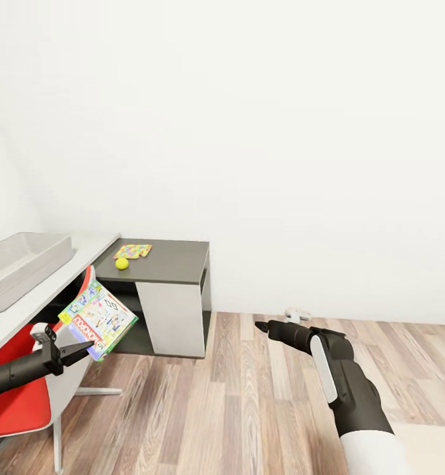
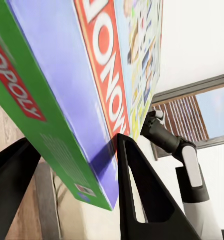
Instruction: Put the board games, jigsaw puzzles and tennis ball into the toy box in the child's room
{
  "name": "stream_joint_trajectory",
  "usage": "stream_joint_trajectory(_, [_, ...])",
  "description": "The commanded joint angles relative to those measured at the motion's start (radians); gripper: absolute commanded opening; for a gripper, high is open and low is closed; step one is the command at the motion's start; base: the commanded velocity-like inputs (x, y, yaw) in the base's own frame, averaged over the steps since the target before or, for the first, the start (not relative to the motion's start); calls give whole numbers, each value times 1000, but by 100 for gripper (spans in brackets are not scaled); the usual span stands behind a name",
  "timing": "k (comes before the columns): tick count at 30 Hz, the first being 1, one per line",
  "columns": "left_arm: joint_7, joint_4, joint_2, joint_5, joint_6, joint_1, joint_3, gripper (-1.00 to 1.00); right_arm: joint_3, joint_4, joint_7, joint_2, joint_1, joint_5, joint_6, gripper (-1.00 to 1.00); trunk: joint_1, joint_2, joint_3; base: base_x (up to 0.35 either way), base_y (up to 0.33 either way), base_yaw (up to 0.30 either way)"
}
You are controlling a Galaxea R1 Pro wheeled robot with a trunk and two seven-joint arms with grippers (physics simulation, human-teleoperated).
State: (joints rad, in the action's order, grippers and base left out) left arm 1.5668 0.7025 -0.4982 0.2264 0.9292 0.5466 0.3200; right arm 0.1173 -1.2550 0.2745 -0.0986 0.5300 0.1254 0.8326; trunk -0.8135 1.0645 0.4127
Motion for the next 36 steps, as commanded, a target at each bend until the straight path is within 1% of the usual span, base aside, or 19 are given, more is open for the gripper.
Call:
stream_joint_trajectory(1, [4, 0, 0, 1, 9, 1, 1, -100, 3, -1, 2, -1, 1, 5, 6, 100, -1, 0, 1, 0, 0, 0])
stream_joint_trajectory(5, [4, 0, -1, 1, 9, 1, 4, -100, 6, 2, 2, -3, 1, 8, -1, 100, -1, 0, 1, 0, 0, 0])
stream_joint_trajectory(10, [4, 0, -3, -1, 12, 1, 12, -100, 7, 4, 2, -3, 1, 14, -22, 100, 18, -35, -15, 0, 0, 0])
stream_joint_trajectory(21, [4, 0, -3, -1, 14, 1, 13, -100, 7, 0, 4, -5, 1, 20, -23, 100, 61, -112, -49, 0, 0, 0])
stream_joint_trajectory(26, [4, 0, -3, -2, 14, 1, 13, -100, 6, -3, 5, 0, 1, 21, -7, 100, 80, -147, -65, 0, 0, 0])
stream_joint_trajectory(30, [4, 0, -2, -4, 15, 1, 13, -100, 5, -13, 3, 0, 1, 13, 16, 100, 95, -175, -77, 0, 0, 0])
stream_joint_trajectory(32, [4, 1, -1, -6, 14, 1, 10, -100, 11, -19, 2, 1, 1, 9, 37, 100, 103, -189, -84, 0, 0, 0])
stream_joint_trajectory(36, [4, 1, -1, -8, 12, 1, 6, -100, 16, -19, 0, 4, 1, 8, 41, 100, 118, -217, -96, 0, 0, 0])
